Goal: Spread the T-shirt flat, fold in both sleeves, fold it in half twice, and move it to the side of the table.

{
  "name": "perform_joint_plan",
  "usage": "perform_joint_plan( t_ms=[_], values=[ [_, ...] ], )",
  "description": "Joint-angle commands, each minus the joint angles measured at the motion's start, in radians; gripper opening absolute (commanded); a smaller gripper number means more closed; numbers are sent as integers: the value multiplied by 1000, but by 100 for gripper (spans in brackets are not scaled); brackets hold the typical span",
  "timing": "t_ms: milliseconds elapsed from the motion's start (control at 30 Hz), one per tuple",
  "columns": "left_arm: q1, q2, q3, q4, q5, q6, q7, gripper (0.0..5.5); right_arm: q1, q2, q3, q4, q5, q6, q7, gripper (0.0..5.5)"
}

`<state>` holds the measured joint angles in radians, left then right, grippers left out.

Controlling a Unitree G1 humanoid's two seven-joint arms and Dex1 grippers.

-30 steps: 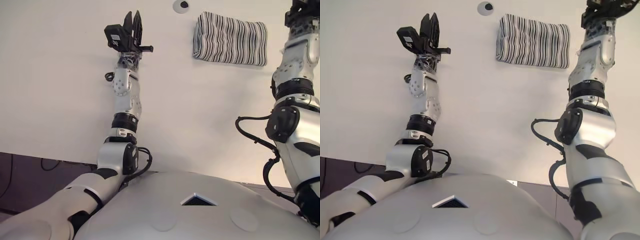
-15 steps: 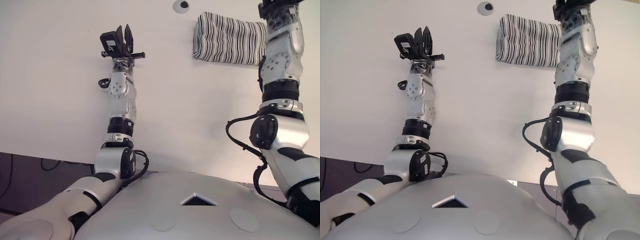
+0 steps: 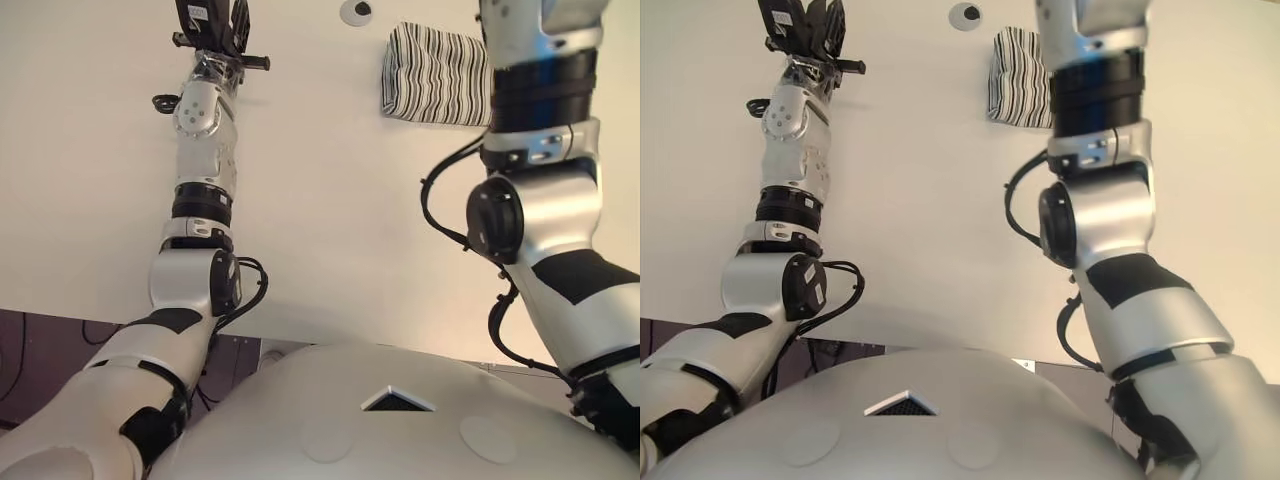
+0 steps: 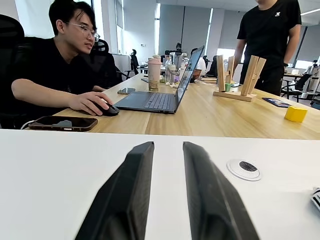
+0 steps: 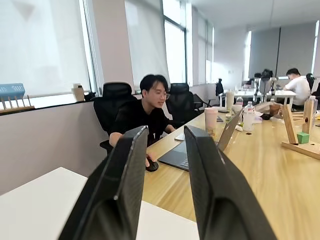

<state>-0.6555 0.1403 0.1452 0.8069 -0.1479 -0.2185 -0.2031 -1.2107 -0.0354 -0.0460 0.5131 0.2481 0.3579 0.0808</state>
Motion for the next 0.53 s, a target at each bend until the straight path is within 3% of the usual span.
perform_joint_plan(
  t_ms=[33, 233, 400, 533],
  values=[
    [-45, 39, -2, 36, 16, 17, -20, 101, -403, 80, -49, 239, 34, 56, -21, 132],
    [-49, 39, -24, 36, 24, 29, -46, 101, -806, 146, -76, 518, 41, 4, 42, 132],
    [-33, 28, -23, 21, 23, 30, -35, 101, -854, 161, -103, 590, 42, 16, 69, 132],
    [-36, 25, -16, 35, 20, 27, -36, 101, -867, 122, -207, 633, 112, 5, 85, 132]
  ],
)
